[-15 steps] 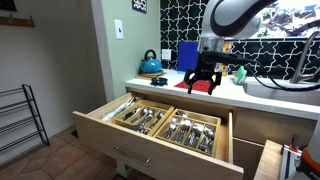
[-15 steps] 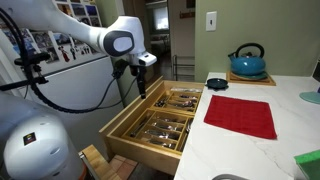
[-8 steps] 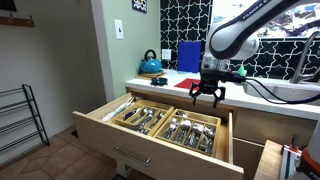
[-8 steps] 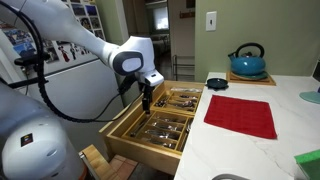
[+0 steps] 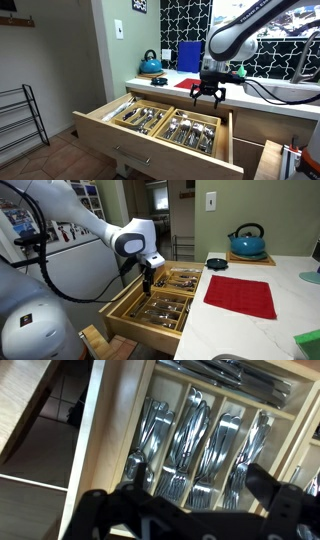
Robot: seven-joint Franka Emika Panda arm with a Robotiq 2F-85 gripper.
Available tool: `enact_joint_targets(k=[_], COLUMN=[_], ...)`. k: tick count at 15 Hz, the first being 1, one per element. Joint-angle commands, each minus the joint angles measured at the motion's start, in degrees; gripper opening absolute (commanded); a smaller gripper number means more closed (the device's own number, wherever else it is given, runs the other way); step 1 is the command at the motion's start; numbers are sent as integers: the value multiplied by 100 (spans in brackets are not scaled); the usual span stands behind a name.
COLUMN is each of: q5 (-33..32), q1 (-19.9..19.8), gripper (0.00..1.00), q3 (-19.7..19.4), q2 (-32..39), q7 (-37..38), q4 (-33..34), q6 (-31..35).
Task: Take a fork out of the drawer and place it on the napkin
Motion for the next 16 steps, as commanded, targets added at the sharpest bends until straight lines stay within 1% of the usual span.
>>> enact_joint_targets(k=[1, 6, 8, 11, 12, 13, 16], q5=[-79, 171, 281, 665, 840, 968, 1408], q1=[27, 43, 85, 183, 220, 241, 310], gripper=[100, 100, 100, 99, 88, 83, 62], q3=[-142, -456, -563, -713, -762, -792, -858], q2=[311, 1008, 1301, 1717, 1846, 1973, 2283], q7=[-24, -171, -212, -430, -563, -645, -1012], q4=[74, 151, 179, 269, 316, 358, 487], q6=[169, 500, 772, 1200, 1280, 1340, 1355])
